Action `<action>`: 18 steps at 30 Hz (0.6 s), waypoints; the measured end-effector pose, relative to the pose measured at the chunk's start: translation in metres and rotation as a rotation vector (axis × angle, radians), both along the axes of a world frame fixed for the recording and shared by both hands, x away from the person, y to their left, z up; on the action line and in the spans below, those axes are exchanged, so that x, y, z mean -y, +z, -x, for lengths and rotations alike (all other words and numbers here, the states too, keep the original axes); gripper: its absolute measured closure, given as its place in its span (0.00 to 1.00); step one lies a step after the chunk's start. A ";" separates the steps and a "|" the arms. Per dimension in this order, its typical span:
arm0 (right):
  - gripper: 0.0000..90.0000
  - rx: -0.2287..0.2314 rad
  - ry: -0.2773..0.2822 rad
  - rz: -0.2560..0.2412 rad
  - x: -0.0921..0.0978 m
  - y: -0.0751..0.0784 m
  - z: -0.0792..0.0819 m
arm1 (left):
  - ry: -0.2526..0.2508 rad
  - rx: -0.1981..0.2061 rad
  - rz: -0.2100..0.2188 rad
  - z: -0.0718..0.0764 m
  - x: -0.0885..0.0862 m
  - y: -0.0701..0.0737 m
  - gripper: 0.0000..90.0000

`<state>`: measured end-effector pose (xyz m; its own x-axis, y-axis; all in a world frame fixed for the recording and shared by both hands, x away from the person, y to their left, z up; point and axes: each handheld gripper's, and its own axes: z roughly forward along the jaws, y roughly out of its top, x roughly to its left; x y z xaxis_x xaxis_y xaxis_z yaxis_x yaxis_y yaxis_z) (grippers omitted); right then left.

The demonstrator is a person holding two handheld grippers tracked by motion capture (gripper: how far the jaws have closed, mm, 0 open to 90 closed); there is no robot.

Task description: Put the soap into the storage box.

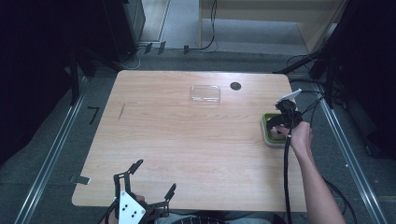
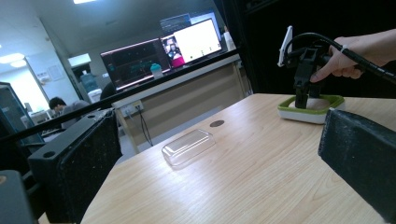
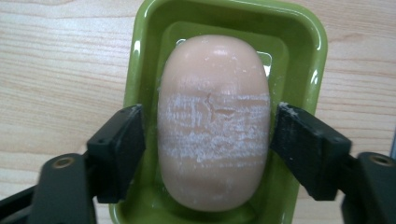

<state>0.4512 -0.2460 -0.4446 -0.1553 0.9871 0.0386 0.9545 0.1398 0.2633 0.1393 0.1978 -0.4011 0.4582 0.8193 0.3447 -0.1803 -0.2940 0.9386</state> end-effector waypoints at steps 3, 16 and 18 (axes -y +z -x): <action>0.23 -0.009 0.013 -0.007 -0.001 0.003 0.002 | 0.000 0.000 0.000 0.000 0.000 0.000 0.00; 0.16 -0.028 0.084 -0.019 -0.004 0.022 0.019 | -0.001 0.000 -0.001 0.000 0.000 0.000 0.00; 0.15 -0.034 0.099 -0.018 -0.006 0.025 0.023 | -0.001 0.000 0.000 0.000 0.000 0.000 0.00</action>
<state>0.4282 -0.2397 -0.4192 -0.2499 0.9662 0.0627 0.9448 0.2292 0.2342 0.1392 0.1976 -0.4011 0.4592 0.8188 0.3445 -0.1805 -0.2937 0.9387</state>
